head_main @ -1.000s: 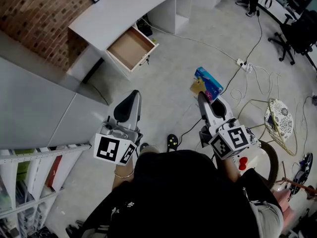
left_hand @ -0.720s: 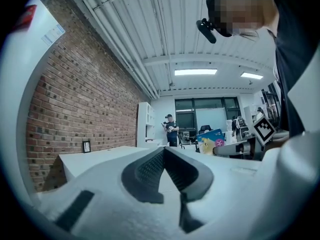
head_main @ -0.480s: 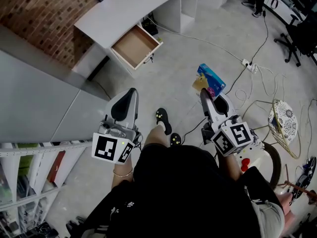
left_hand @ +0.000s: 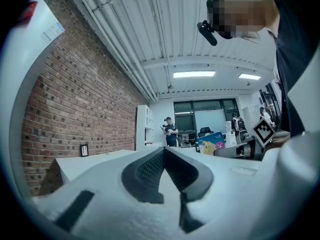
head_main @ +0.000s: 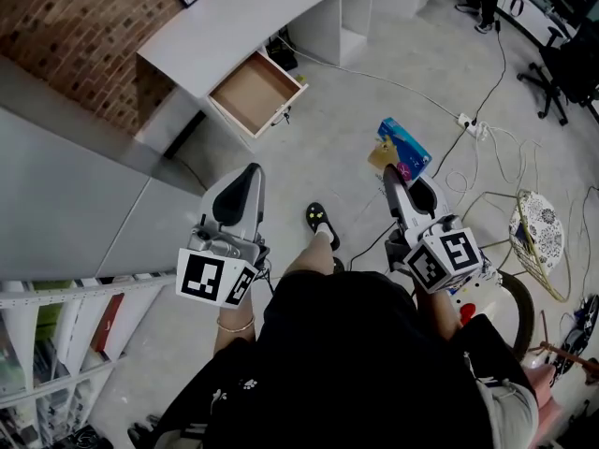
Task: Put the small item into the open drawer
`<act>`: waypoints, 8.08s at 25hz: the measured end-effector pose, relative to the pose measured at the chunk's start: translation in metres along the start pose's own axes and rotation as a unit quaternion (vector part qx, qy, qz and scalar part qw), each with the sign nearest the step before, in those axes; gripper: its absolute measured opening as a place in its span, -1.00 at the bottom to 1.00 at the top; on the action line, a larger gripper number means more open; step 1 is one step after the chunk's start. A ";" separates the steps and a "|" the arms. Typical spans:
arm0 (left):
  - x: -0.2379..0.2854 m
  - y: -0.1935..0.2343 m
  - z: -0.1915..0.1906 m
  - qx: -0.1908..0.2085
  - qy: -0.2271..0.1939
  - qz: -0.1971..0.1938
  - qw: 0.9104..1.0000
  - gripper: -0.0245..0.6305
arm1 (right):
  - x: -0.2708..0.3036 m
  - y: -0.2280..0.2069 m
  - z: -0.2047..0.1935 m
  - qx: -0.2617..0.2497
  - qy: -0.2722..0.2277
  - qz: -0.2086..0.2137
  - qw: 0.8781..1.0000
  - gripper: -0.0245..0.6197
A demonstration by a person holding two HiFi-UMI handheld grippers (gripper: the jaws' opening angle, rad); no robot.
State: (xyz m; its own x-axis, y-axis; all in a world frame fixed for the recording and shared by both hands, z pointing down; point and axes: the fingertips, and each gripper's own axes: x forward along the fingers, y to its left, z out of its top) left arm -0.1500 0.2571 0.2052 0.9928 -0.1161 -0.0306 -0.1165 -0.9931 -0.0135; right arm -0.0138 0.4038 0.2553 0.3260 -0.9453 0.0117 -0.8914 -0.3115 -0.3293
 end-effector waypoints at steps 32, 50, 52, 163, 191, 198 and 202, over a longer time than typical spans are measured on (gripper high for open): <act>0.142 0.158 -0.027 -0.021 0.025 0.051 0.998 -0.93 | 0.205 -0.066 0.013 -0.018 0.065 0.038 0.997 -0.66; 0.182 0.225 -0.029 -0.003 0.019 0.085 0.996 -0.93 | 0.290 -0.079 0.015 -0.020 0.079 0.075 0.994 -0.66; 0.177 0.245 -0.029 -0.011 0.018 0.101 0.995 -0.93 | 0.312 -0.068 0.015 -0.025 0.088 0.088 0.992 -0.66; 0.123 0.313 -0.236 -0.165 0.091 0.564 0.804 -0.92 | 0.566 -0.052 -0.275 -0.282 0.398 0.547 0.681 -0.66; 0.107 0.334 -0.292 -0.188 0.099 0.560 0.801 -0.92 | 0.573 -0.057 -0.373 -0.340 0.437 0.549 0.626 -0.66; 0.104 0.338 -0.298 -0.189 0.098 0.562 0.799 -0.92 | 0.574 -0.063 -0.391 -0.358 0.445 0.548 0.611 -0.66; 0.100 0.344 -0.304 -0.191 0.094 0.561 0.800 -0.92 | 0.576 -0.064 -0.405 -0.367 0.451 0.546 0.603 -0.66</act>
State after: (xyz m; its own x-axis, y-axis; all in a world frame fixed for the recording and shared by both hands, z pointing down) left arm -0.0817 -0.1010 0.5010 0.2608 -0.9028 0.3419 -0.9555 -0.1907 0.2252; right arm 0.1039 -0.1601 0.6658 -0.5902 -0.1917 0.7842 -0.4274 0.8983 -0.1021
